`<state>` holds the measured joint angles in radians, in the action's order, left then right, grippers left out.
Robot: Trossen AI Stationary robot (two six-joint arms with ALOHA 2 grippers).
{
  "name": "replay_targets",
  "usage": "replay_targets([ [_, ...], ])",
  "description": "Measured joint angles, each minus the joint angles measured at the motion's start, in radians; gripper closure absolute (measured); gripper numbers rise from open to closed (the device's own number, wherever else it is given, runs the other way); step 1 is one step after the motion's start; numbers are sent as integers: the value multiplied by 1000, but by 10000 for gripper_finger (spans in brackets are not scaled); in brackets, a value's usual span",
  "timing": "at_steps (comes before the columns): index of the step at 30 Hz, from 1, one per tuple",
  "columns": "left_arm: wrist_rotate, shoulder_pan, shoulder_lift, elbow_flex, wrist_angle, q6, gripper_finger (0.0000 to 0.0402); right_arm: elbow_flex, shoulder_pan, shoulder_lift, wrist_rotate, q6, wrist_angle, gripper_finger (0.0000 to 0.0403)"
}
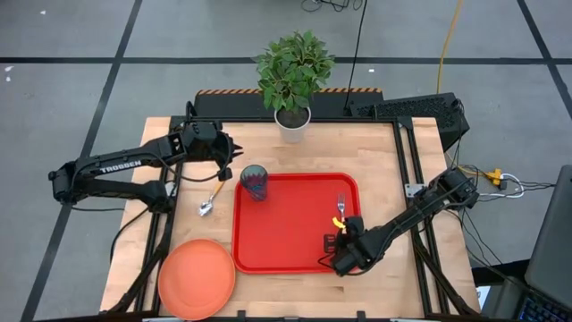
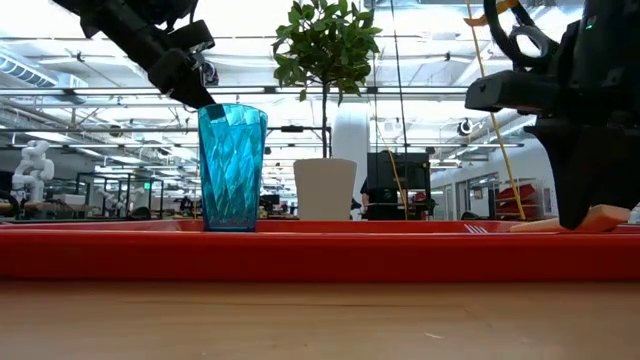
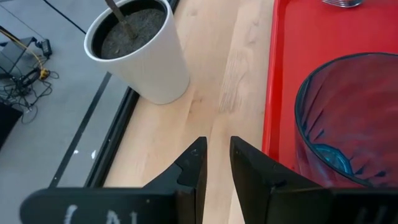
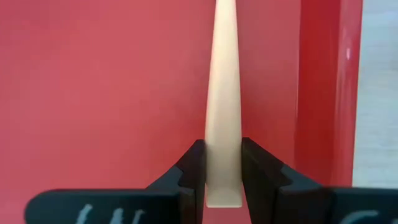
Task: Pick and place plate/cup/fork/spoon on tray
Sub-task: Put the light brown fork on the left of the red tray
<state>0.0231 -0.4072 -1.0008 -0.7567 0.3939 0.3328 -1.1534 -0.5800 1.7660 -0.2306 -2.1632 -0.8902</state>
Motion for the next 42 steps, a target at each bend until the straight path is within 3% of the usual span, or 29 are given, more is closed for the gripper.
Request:
replay_targets([
  [16, 0, 0, 0, 0, 7, 0, 327, 72, -12, -3, 50, -44, 72, 342],
  [25, 0, 0, 0, 0, 9, -3, 327, 94, -12, -4, 52, 24, 110, 281],
  [30, 0, 0, 0, 0, 10, -3, 327, 94, -10, -4, 108, 107, 111, 286],
  [42, 0, 0, 0, 0, 17, -4, 327, 95, -11, -3, 127, 139, 108, 317],
])
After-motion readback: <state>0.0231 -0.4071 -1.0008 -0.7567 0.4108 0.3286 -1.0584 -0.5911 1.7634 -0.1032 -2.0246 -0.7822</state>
